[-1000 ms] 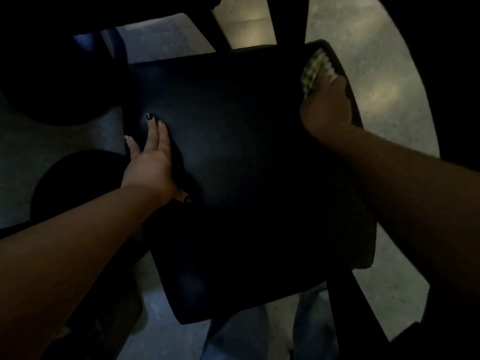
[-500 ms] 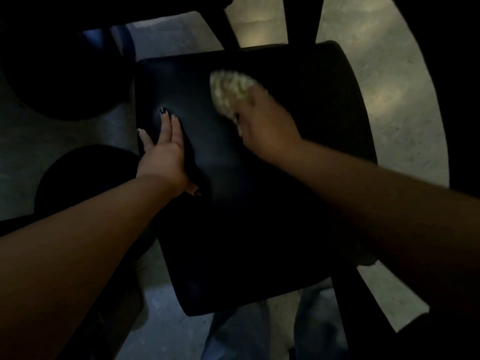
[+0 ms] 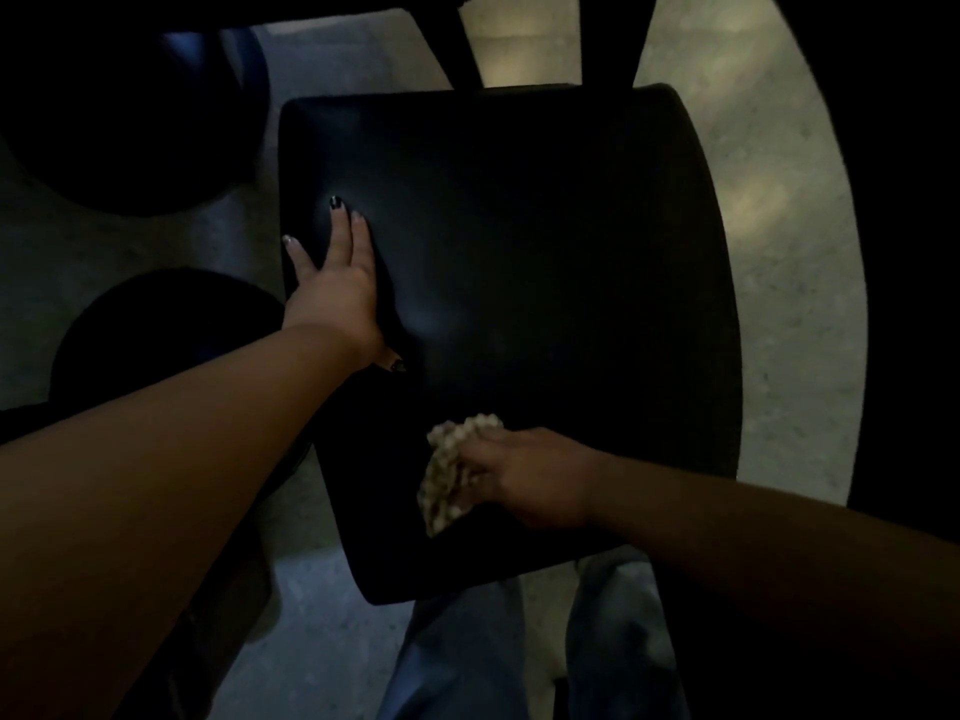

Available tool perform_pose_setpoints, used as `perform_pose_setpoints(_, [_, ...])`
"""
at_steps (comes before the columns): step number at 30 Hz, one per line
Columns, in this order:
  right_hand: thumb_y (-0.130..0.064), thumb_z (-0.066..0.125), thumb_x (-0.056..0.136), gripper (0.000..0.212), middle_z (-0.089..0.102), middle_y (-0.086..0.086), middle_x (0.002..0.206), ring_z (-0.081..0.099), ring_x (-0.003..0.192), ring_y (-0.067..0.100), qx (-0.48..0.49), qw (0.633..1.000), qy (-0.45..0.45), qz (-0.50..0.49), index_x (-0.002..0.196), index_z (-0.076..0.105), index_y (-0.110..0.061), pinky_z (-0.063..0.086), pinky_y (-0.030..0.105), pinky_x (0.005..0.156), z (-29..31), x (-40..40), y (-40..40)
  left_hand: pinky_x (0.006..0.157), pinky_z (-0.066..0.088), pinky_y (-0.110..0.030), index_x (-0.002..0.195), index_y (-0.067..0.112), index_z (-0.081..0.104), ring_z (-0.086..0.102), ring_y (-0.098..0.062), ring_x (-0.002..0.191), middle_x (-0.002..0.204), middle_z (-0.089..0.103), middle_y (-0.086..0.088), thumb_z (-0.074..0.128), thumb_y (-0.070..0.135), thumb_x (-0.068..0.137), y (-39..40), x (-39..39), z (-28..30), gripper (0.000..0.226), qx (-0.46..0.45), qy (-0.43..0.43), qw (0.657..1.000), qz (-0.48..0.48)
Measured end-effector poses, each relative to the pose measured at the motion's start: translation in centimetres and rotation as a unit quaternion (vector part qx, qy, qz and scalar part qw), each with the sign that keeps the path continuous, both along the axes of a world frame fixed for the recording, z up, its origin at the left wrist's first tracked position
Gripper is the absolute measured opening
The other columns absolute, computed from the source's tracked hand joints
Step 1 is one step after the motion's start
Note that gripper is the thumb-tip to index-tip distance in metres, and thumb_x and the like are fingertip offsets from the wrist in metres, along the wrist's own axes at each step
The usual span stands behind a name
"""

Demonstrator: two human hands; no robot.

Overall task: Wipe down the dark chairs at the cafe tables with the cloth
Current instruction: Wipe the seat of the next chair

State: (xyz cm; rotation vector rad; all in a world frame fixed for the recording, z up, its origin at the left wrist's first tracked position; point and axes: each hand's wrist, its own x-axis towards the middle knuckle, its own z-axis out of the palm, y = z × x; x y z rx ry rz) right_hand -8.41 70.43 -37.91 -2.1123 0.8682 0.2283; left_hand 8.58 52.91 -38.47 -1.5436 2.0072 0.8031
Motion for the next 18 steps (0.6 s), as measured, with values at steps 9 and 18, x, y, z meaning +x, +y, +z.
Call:
perform_pose_setpoints(9, [-0.007,0.049,0.085,0.046,0.042,0.026,0.133,0.046,0.119,0.042,-0.163,0.924,0.131,-0.319,0.131,0.047,-0.002,0.036,0.041,0.103,-1.5,-7.8,-15.4,0.117,0.018,-0.053,0.152,0.017,-0.019,-0.014,-0.049,0.143,0.158,-0.029,0.003,0.094,0.032,0.055,0.0,0.1,-0.2,0.15,-0.007,0.009,1.0,0.006])
perform_pose_setpoints(18, [-0.004,0.056,0.077,0.034,0.05,0.015,0.119,0.051,0.106,0.034,0.012,0.995,0.04,-0.094,0.111,0.056,-0.011,0.04,0.035,0.094,-0.5,-1.7,-0.7,0.117,0.017,-0.052,0.152,0.015,-0.021,-0.013,-0.05,0.143,0.158,-0.03,0.001,0.093,0.037,0.054,0.1,0.0,0.3,0.152,-0.003,-0.007,1.0,-0.003])
